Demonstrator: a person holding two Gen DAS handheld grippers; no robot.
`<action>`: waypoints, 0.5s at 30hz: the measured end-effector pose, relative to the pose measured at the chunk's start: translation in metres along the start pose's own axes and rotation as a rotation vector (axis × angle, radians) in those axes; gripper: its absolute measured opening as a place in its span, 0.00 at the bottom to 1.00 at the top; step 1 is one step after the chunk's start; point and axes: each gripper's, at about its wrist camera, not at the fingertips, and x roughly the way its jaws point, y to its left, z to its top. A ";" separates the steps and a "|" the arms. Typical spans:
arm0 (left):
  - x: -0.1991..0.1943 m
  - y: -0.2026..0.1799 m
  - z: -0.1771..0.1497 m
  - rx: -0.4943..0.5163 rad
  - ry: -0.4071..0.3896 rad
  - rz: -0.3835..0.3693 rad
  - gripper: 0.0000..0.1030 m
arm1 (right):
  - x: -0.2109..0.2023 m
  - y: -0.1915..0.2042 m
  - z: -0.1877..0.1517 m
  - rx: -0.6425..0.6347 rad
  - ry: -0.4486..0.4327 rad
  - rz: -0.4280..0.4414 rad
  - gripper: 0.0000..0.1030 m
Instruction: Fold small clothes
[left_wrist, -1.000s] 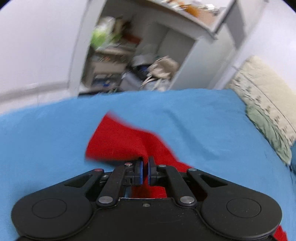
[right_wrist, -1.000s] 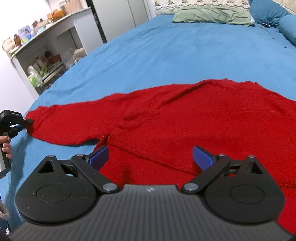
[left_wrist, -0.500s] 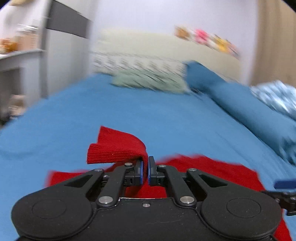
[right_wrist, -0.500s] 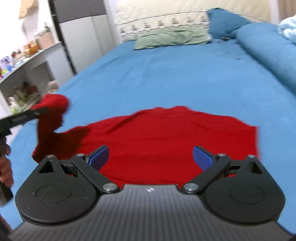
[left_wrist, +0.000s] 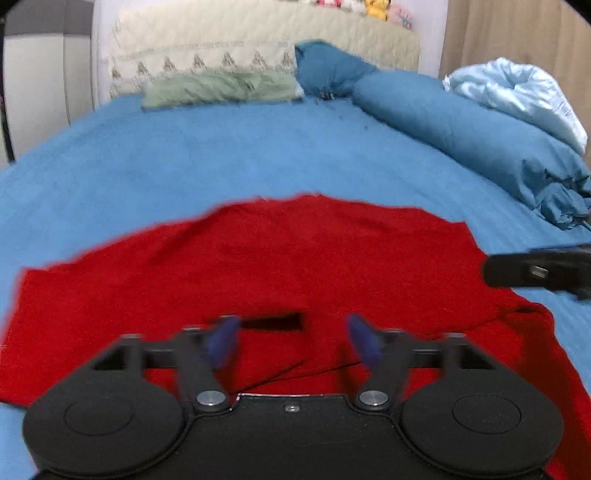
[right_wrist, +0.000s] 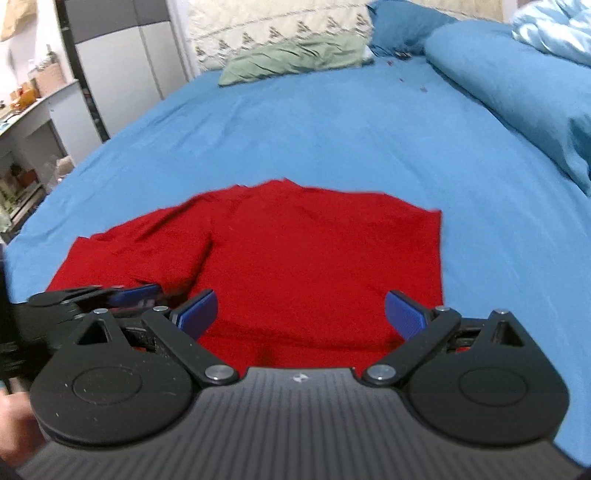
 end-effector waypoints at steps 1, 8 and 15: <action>-0.013 0.009 0.001 0.013 -0.007 0.021 0.80 | 0.001 0.004 0.003 -0.014 -0.007 0.014 1.00; -0.049 0.088 -0.028 -0.017 -0.034 0.250 0.87 | 0.040 0.086 0.008 -0.288 0.051 0.044 1.00; -0.042 0.131 -0.038 -0.134 0.006 0.261 0.87 | 0.105 0.162 -0.005 -0.538 0.135 -0.044 0.86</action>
